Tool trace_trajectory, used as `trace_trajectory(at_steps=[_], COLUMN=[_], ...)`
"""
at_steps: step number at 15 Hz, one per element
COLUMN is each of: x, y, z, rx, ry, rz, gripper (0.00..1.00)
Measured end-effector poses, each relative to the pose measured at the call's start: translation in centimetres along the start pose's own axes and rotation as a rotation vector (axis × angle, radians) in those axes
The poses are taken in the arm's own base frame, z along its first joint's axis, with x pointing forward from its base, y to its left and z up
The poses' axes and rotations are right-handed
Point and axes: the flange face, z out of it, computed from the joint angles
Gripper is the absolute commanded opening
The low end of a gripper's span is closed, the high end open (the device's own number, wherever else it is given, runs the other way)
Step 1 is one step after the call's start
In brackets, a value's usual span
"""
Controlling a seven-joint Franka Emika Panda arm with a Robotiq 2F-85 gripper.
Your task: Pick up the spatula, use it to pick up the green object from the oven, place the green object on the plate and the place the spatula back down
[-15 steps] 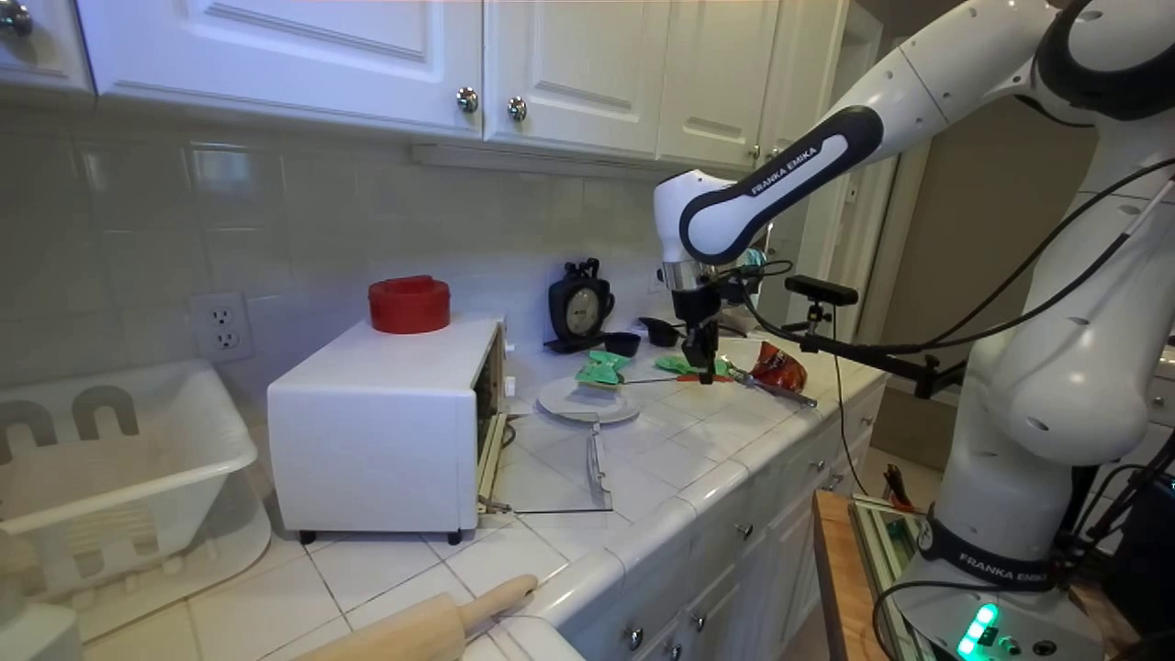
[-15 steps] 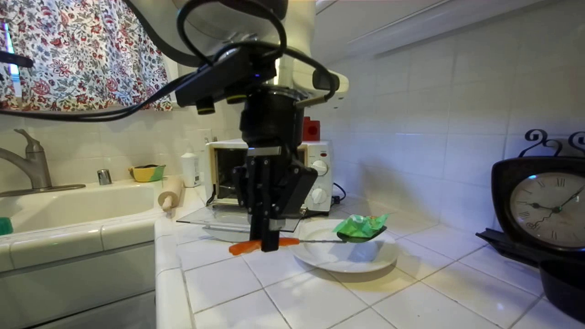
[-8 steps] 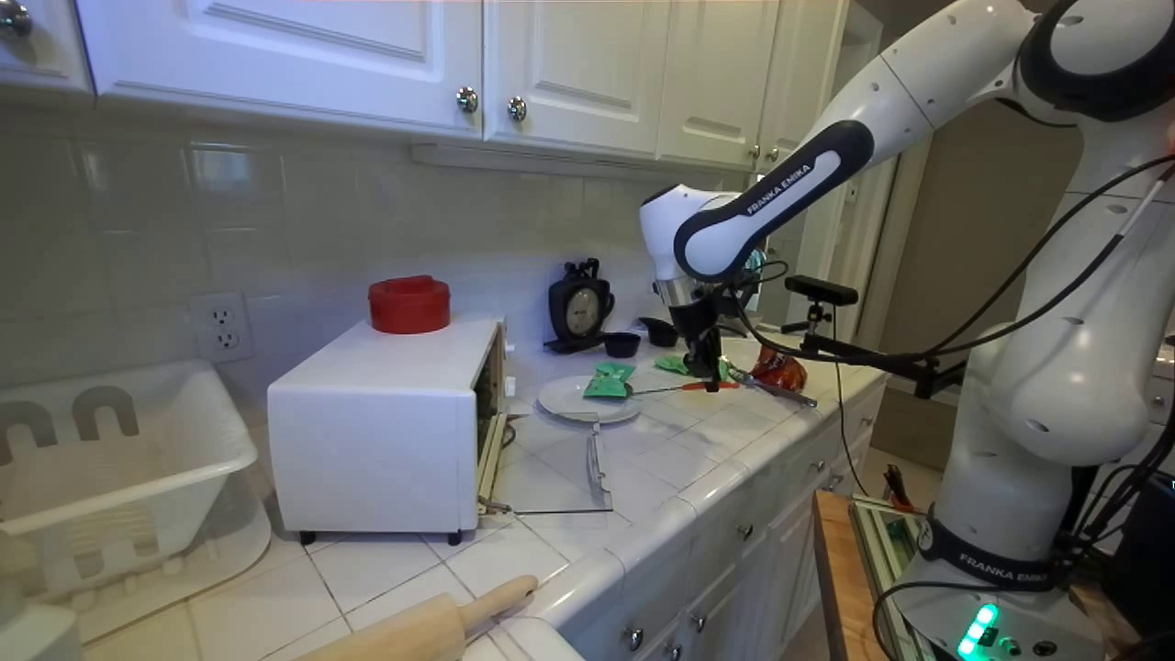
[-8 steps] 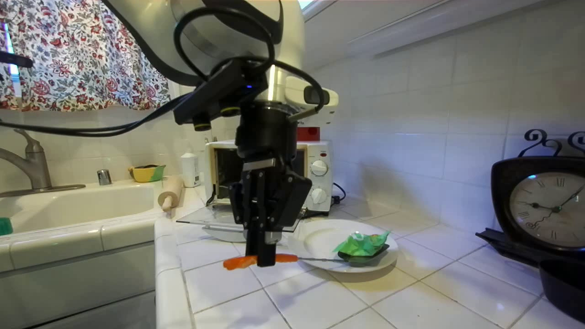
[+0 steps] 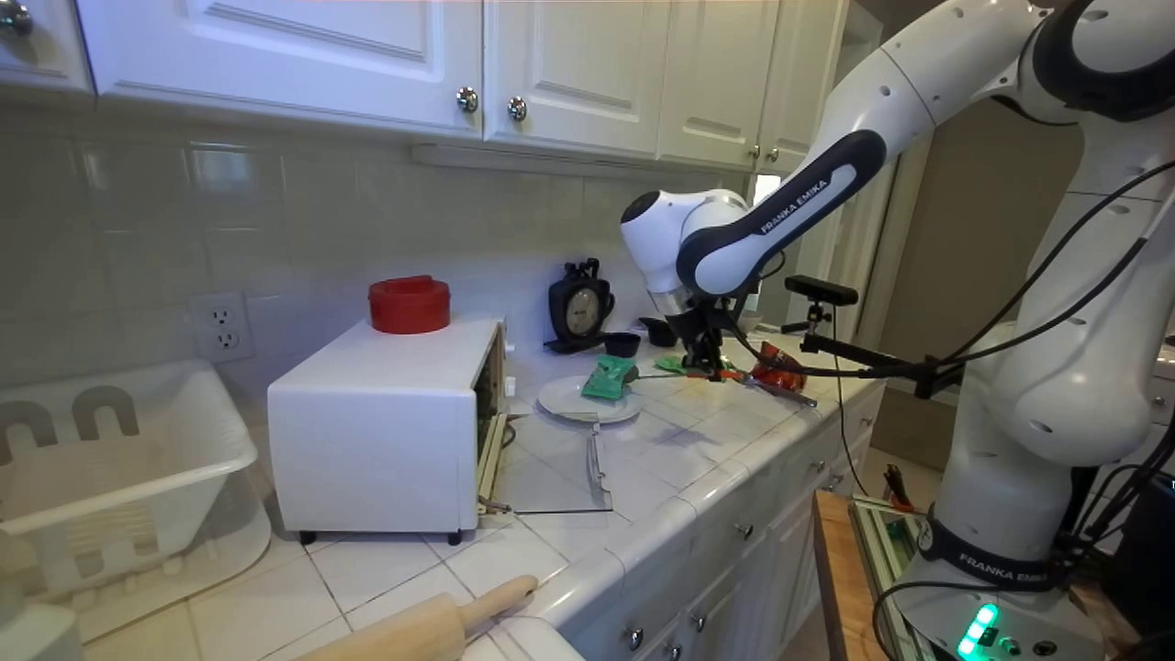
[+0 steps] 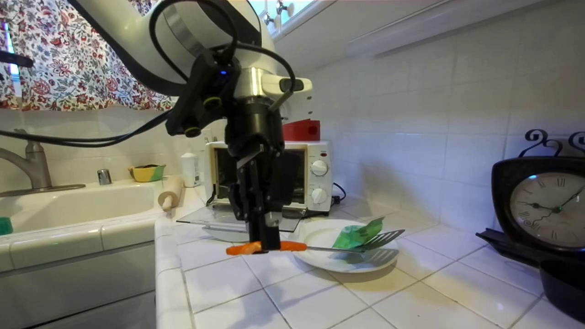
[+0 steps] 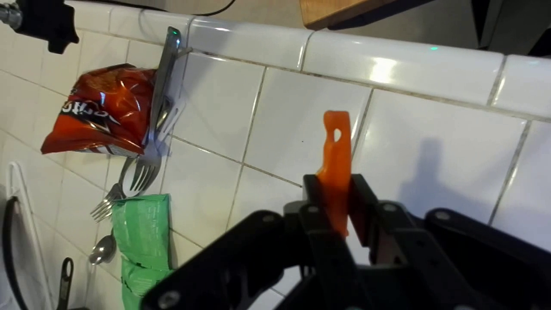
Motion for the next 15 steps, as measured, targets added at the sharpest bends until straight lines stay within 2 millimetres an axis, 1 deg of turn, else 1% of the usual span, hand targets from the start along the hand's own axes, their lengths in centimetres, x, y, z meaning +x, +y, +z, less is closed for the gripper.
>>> trace_trajectory(at_steps=[5, 9, 12, 15], x=[-0.3, -0.5, -0.6, 0.1], y=[-0.4, 0.1, 1.7, 4.8], z=[-0.2, -0.4, -0.2, 1.6], rx=[-0.068, -0.072, 0.012, 0.164], ry=[-0.01, -0.006, -0.005, 0.023], rz=[0.026, 0.044, 0.052, 0.106], gripper=[0.05, 0.05, 0.05, 0.05])
